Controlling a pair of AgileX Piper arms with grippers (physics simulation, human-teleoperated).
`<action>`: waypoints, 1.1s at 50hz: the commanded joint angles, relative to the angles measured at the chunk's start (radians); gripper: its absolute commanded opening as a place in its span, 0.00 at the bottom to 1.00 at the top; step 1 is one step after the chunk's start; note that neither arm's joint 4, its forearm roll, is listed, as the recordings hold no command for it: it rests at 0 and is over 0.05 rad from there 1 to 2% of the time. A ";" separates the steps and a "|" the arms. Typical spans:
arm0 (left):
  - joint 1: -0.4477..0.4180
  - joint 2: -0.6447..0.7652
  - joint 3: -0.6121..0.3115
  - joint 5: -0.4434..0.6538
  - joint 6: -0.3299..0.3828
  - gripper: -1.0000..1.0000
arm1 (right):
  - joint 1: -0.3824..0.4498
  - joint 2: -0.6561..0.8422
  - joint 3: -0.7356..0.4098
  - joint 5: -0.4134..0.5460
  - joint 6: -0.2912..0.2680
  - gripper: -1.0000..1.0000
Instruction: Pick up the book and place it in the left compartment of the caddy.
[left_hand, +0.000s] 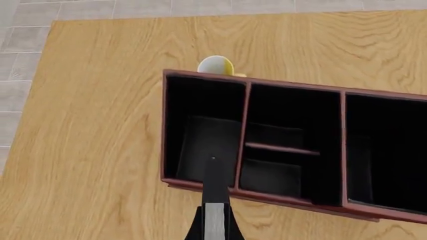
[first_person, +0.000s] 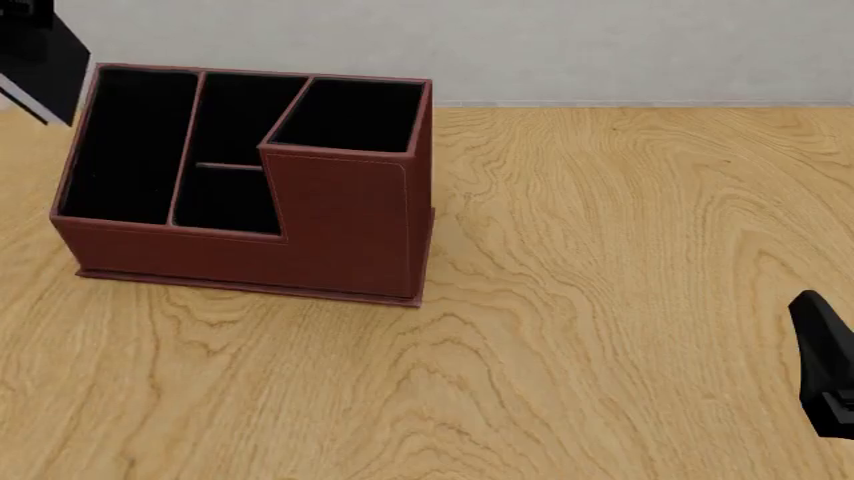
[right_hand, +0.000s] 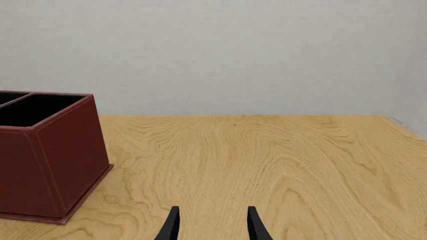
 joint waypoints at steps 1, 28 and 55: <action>0.011 0.038 -0.013 -0.041 0.024 0.00 | 0.002 0.000 0.002 -0.002 0.000 1.00; 0.018 0.120 -0.011 -0.124 0.035 0.00 | 0.002 0.000 0.002 -0.002 0.000 1.00; 0.012 0.208 0.000 -0.207 0.026 0.00 | 0.002 0.000 0.002 -0.002 0.000 1.00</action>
